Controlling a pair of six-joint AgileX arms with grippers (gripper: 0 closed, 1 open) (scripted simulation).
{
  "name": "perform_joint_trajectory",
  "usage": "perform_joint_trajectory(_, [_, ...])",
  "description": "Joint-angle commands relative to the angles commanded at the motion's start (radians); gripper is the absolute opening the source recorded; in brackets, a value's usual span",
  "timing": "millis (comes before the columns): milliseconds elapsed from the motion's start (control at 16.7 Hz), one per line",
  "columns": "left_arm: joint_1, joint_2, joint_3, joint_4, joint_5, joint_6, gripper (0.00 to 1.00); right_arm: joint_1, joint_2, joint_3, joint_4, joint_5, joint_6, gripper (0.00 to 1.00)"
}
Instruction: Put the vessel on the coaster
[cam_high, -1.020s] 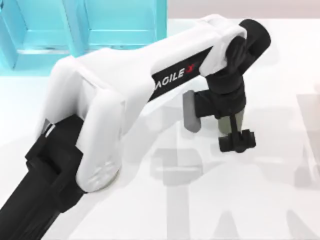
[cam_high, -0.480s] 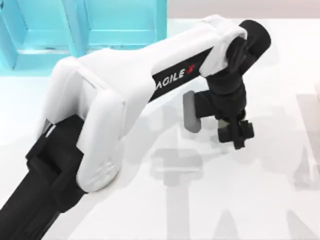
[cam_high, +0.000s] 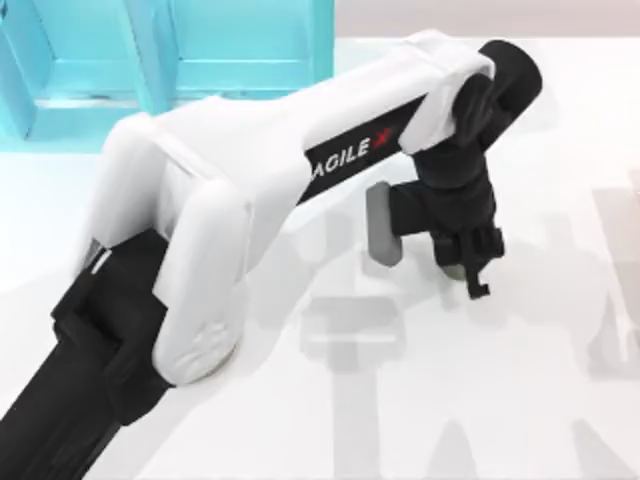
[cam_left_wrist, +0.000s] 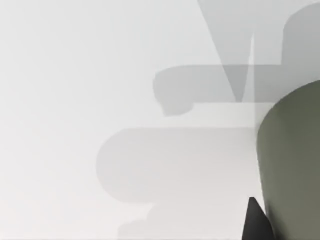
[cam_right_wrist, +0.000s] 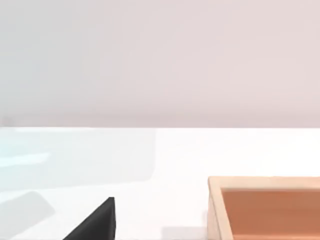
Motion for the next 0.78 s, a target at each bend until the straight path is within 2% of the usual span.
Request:
perform_joint_trajectory(480, [0.007,-0.006,-0.006,-0.003,-0.001,0.011,0.0,0.0,0.0,0.0,0.0,0.0,0.0,1.0])
perform_joint_trajectory(600, [0.02,-0.021,-0.024,-0.014,-0.005,0.063,0.0,0.0,0.0,0.0,0.0,0.0,0.0,1.0])
perform_joint_trajectory(780, [0.059,-0.065,-0.076,-0.043,-0.018,0.221,0.0,0.0,0.0,0.0,0.0,0.0,0.0,1.0])
